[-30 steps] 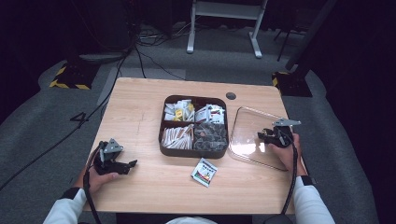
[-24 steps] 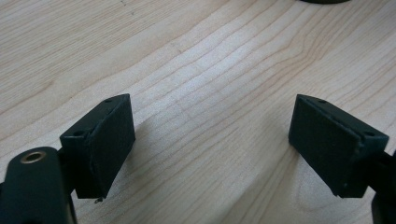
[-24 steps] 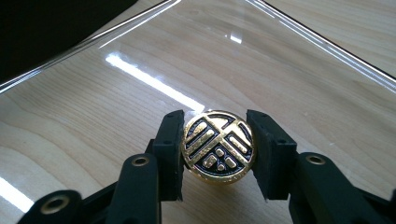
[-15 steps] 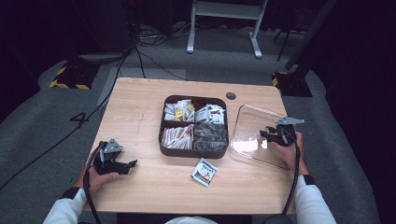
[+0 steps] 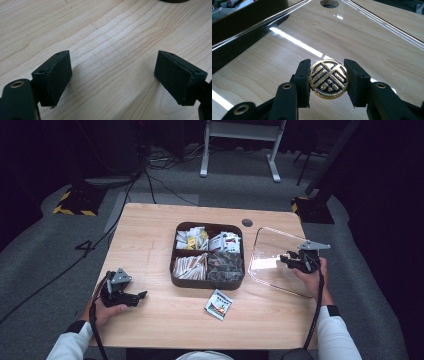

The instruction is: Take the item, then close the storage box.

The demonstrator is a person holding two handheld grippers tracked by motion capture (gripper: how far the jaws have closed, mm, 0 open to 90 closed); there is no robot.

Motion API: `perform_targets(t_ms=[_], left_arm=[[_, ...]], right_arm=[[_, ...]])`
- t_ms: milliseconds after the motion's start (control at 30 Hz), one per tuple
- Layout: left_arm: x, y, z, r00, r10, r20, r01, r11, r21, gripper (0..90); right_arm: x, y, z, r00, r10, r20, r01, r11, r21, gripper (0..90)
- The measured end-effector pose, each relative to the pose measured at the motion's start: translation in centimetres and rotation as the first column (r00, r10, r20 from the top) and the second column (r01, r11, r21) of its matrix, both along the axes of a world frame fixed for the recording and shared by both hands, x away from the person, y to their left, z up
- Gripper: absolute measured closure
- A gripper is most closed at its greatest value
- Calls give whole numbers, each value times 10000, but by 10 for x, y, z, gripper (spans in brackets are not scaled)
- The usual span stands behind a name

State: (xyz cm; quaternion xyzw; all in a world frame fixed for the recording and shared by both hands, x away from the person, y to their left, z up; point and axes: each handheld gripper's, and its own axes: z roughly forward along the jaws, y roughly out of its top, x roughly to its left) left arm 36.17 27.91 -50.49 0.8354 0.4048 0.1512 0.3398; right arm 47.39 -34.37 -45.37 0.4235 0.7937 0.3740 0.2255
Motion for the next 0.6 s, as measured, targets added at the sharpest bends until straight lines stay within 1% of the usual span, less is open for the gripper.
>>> perform_targets(t_ms=[133,333,500,600], left_arm=[[0,0,0,10000,46,-21,-46,10000,-44,149],[0,0,0,10000,7,-16,-7,10000,-20,149],[0,0,0,10000,13,15,-13,10000,-8,149],[0,0,0,10000,69,-7,-69,10000,-66,149]], right_arm=[[0,1,5,9999,105,72,-105,9999,39,593],[1,7,19,9993,235,280,-234,9997,-47,593],[4,16,29,9985,431,345,-424,9989,-205,594],[6,21,34,9979,503,412,-496,9986,-193,593]])
